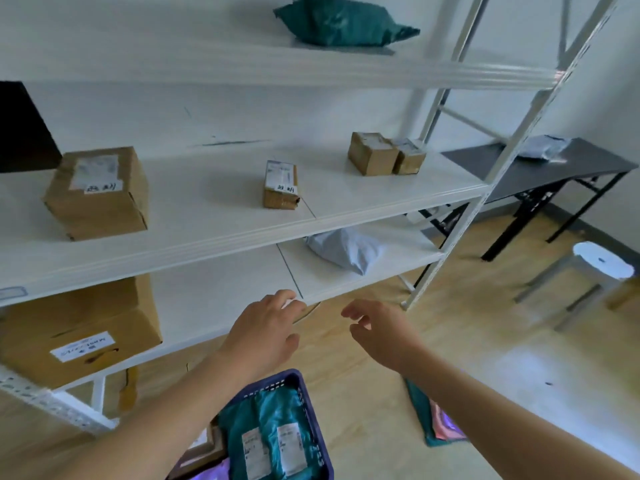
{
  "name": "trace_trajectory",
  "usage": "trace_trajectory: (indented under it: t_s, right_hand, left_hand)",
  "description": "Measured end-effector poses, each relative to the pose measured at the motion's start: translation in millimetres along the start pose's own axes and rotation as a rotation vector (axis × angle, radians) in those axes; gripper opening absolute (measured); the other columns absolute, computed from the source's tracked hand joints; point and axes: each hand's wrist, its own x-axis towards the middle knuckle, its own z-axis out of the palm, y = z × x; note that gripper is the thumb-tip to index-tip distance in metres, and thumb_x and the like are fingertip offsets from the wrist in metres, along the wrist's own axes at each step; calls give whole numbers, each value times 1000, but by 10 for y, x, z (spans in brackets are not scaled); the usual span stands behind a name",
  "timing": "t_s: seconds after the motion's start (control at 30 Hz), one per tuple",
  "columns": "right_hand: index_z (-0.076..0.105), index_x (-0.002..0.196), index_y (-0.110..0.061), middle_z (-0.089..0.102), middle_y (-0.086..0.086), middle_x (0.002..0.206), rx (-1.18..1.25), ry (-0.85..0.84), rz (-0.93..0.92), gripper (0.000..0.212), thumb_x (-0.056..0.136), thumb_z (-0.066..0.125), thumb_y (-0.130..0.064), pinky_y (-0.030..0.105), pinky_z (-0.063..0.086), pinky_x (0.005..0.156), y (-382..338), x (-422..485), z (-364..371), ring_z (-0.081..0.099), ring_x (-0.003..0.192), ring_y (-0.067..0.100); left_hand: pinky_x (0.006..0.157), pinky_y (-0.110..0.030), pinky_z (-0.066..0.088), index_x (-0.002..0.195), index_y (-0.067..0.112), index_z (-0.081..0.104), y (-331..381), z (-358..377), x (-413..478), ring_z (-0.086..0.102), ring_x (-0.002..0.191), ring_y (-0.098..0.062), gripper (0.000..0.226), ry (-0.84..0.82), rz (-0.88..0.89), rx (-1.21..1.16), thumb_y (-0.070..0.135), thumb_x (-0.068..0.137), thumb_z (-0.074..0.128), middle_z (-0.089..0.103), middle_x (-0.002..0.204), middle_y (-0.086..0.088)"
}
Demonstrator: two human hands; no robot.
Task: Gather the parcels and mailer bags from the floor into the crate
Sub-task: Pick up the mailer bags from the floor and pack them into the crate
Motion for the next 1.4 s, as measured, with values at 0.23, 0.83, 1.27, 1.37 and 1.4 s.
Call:
trace_trajectory:
  t_s: [0.23, 0.83, 1.27, 1.37, 1.4]
  right_hand:
    - [66, 108, -28, 67, -9, 106, 62, 150, 84, 29, 84, 56, -16, 26, 49, 87, 565, -323, -448, 62, 94, 10]
    - [70, 106, -19, 71, -2, 105, 161, 257, 206, 22, 91, 54, -16, 18, 35, 72, 3631, -792, -1765, 63, 97, 17]
    - [69, 108, -19, 70, -5, 107, 264, 130, 319, 25, 91, 51, -13, 16, 32, 64, 5056, -248, -1882, 60, 93, 10]
    - [69, 108, -21, 69, -6, 107, 262, 109, 346, 25, 92, 51, -14, 15, 36, 61, 5312, 62, -1938, 57, 86, 7]
    - [68, 108, -21, 69, -6, 108, 257, 93, 355, 25, 92, 51, -14, 17, 36, 64, 5410, 195, -1961, 58, 88, 8]
  left_hand:
    - [103, -26, 33, 139, 26, 38, 708, -150, 296, 37, 129, -13, 46, -4, 70, -46, 27, 94, 47, 29, 147, 8]
    - [101, -31, 40, 135, 24, 44, 3486, 804, 1798, 43, 126, -14, 45, -13, -45, -192, 43, 94, 48, 37, 141, 8]
    - [98, -33, 43, 134, 24, 45, 4103, 1528, 2882, 46, 125, -17, 46, -177, -135, -164, 43, 93, 50, 41, 140, 5]
    - [98, -33, 43, 134, 23, 44, 4129, 1672, 3257, 45, 125, -18, 45, -204, -144, -177, 41, 93, 49, 41, 140, 4]
    - [98, -32, 42, 135, 23, 43, 4131, 1725, 3405, 45, 126, -18, 45, -214, -155, -185, 40, 93, 49, 40, 141, 4]
